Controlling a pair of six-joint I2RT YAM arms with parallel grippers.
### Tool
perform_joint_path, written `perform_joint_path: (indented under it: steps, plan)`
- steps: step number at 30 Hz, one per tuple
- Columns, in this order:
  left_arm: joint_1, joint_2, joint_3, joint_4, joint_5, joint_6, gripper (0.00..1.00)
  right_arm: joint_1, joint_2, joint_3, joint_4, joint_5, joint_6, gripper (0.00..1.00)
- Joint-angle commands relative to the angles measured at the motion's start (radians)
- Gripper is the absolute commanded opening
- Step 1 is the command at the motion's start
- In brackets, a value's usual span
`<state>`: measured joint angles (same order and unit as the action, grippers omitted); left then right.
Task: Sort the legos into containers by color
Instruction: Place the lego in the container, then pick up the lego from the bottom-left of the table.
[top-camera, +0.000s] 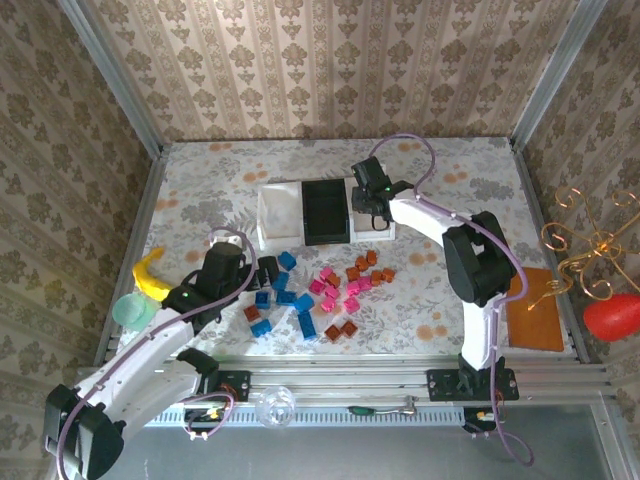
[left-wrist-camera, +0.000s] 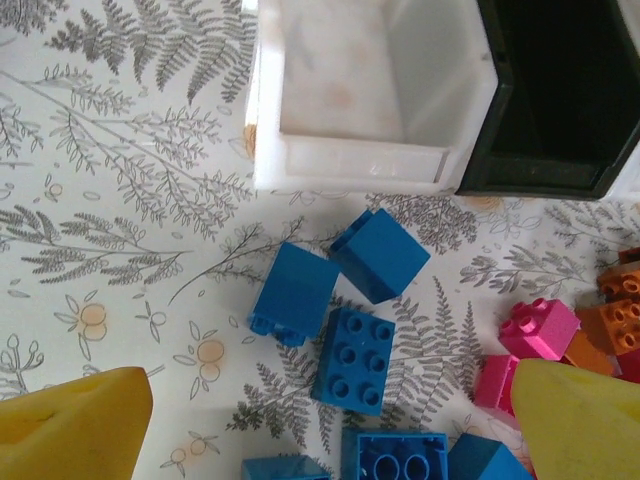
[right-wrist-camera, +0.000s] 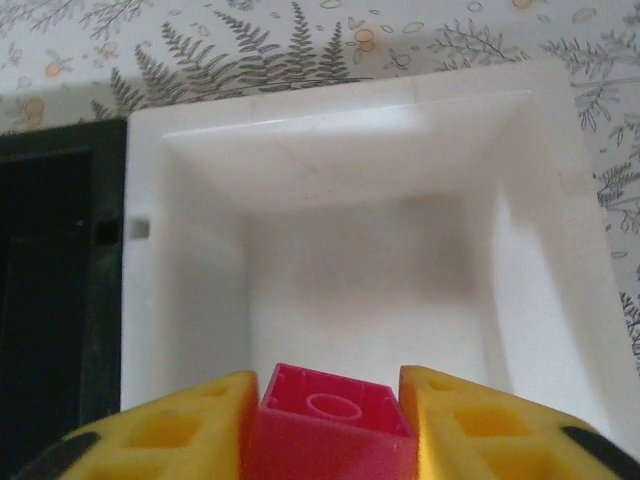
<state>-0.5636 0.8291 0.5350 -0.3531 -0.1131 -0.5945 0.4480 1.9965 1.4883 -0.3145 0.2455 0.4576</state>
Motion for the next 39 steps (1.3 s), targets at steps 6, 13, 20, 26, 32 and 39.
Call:
perform_joint_path:
  steps: [6, 13, 20, 26, 32, 39]
  plan:
    - [-0.015, -0.006, 0.010, -0.095, -0.011, -0.051, 0.89, -0.002, -0.053, 0.013, -0.009, -0.040, 0.034, 0.67]
    - [-0.036, 0.018, 0.015, -0.151, -0.023, -0.063, 0.81, 0.038, -0.236, -0.171, 0.067, -0.065, 0.048, 0.68]
    - [-0.098, 0.116, 0.003, -0.132, -0.050, -0.076, 0.77, 0.082, -0.317, -0.303, 0.106, -0.081, 0.076, 0.68]
    - [-0.140, 0.249, 0.038, -0.112, -0.111, -0.033, 0.70, 0.086, -0.348, -0.352, 0.111, -0.068, 0.083, 0.68]
    - [-0.161, 0.357, 0.056, -0.135, -0.148, -0.034, 0.69, 0.086, -0.369, -0.370, 0.112, -0.051, 0.084, 0.69]
    - [-0.174, 0.397, 0.037, -0.080, -0.129, -0.045, 0.57, 0.085, -0.377, -0.363, 0.106, -0.032, 0.085, 0.69]
